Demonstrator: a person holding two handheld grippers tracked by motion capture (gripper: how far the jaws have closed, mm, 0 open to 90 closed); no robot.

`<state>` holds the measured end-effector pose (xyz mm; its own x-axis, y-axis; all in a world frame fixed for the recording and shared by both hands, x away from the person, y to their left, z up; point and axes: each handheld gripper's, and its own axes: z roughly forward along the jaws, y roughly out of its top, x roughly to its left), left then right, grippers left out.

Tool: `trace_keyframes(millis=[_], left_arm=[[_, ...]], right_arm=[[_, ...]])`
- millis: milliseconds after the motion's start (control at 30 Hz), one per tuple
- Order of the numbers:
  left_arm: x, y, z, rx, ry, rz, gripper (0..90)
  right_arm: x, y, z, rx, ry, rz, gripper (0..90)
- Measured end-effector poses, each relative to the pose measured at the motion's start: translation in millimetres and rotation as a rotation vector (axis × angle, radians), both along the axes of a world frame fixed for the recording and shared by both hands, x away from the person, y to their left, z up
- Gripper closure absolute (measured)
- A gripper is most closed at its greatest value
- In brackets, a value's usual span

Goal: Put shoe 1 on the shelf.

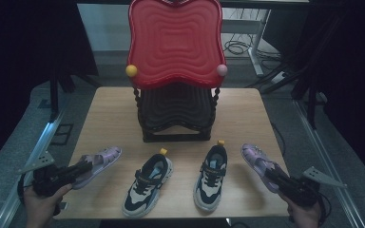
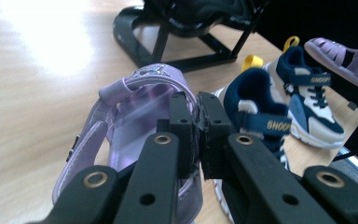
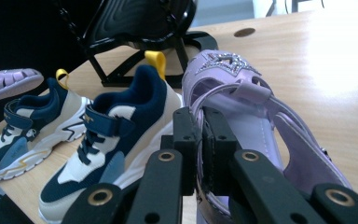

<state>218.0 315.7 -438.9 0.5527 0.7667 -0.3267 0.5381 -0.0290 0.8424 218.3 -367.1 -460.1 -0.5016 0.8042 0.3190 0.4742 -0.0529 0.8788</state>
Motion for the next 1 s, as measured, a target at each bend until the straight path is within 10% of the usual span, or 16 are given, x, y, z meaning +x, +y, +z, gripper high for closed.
trace_keyframes(millis=[1000], left_arm=[[31.2,-37.7,27.9,-0.041,-0.087,-0.052,85.4]], right_arm=[[42.0,73.0,28.2,0.029,-0.091,0.138,85.3]])
